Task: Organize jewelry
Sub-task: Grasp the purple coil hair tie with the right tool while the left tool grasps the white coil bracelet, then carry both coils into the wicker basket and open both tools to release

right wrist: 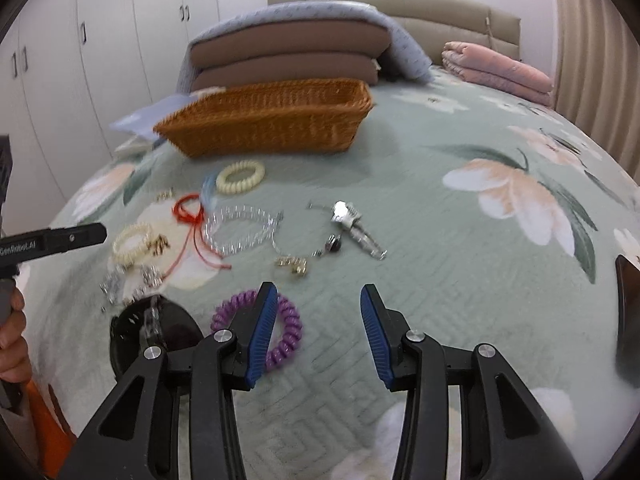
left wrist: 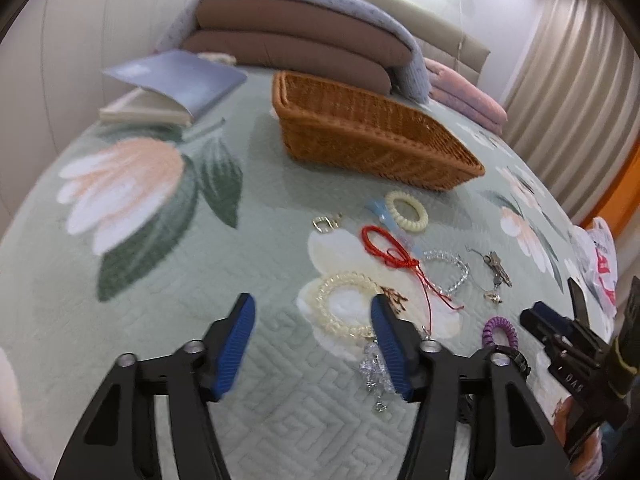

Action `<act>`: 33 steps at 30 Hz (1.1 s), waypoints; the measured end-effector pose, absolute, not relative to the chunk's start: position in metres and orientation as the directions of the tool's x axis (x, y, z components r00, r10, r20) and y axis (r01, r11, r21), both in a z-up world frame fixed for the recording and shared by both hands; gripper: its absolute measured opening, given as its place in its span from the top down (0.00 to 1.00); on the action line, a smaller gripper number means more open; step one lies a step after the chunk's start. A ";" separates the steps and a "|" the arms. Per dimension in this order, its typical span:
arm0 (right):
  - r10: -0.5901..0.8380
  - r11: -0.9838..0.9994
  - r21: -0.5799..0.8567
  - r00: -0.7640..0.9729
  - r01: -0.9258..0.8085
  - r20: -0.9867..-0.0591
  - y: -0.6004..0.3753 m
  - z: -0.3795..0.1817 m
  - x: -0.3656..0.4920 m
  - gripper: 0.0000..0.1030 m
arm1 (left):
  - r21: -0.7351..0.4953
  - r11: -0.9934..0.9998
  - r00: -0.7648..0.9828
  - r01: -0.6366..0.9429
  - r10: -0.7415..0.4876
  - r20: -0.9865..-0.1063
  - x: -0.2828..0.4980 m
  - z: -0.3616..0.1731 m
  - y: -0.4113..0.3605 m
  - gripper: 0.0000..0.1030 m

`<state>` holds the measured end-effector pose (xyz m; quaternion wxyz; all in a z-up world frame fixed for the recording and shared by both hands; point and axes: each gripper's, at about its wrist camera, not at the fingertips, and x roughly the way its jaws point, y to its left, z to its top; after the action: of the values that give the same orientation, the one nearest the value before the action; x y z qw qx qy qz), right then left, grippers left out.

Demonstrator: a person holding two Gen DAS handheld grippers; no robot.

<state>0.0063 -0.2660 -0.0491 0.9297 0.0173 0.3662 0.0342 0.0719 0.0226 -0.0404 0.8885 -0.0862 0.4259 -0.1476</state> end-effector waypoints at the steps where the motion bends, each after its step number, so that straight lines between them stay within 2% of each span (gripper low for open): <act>1: 0.068 0.998 0.045 0.725 -0.051 -0.686 -0.264 -0.051 0.008 0.54 | -0.287 0.939 0.582 0.190 -0.343 -0.737 0.073 -0.044 0.022 0.51; 5: 0.060 0.998 0.018 0.712 -0.067 -0.700 -0.257 -0.058 0.010 0.55 | -0.297 0.936 0.554 0.189 -0.351 -0.755 0.078 -0.053 0.016 0.51; 11: 0.036 0.995 -0.039 0.705 -0.089 -0.708 -0.247 -0.062 0.012 0.71 | -0.257 0.951 0.560 0.173 -0.310 -0.769 0.087 -0.057 0.007 0.55; 14: 0.041 0.992 -0.059 0.708 -0.116 -0.705 -0.242 -0.063 0.011 0.83 | -0.213 0.963 0.566 0.162 -0.268 -0.780 0.093 -0.059 0.003 0.65; 17: 0.037 0.990 -0.071 0.713 -0.122 -0.700 -0.239 -0.062 0.011 0.85 | -0.117 0.977 0.587 0.178 -0.201 -0.784 0.090 -0.059 -0.008 0.75; 18: 0.043 0.990 -0.065 0.715 -0.123 -0.698 -0.240 -0.062 0.011 0.86 | -0.108 0.976 0.590 0.187 -0.200 -0.783 0.089 -0.059 -0.010 0.90; 21: 0.063 0.992 -0.034 0.717 -0.121 -0.695 -0.245 -0.060 0.011 0.86 | -0.093 0.976 0.602 0.195 -0.194 -0.775 0.086 -0.058 -0.011 0.91; 29: 0.146 0.989 0.088 0.753 -0.116 -0.641 -0.263 -0.045 0.007 0.87 | -0.251 0.937 0.631 0.242 -0.349 -0.693 0.075 -0.039 0.002 0.91; 33: 0.168 0.986 0.112 0.782 -0.126 -0.600 -0.264 -0.025 0.007 0.87 | -0.258 0.929 0.660 0.264 -0.369 -0.654 0.069 -0.022 0.001 0.91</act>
<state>0.0071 -0.2643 -0.0250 0.9434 0.0328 0.3206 0.0779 0.0689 0.0010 -0.0216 0.9082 -0.0704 0.3738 -0.1744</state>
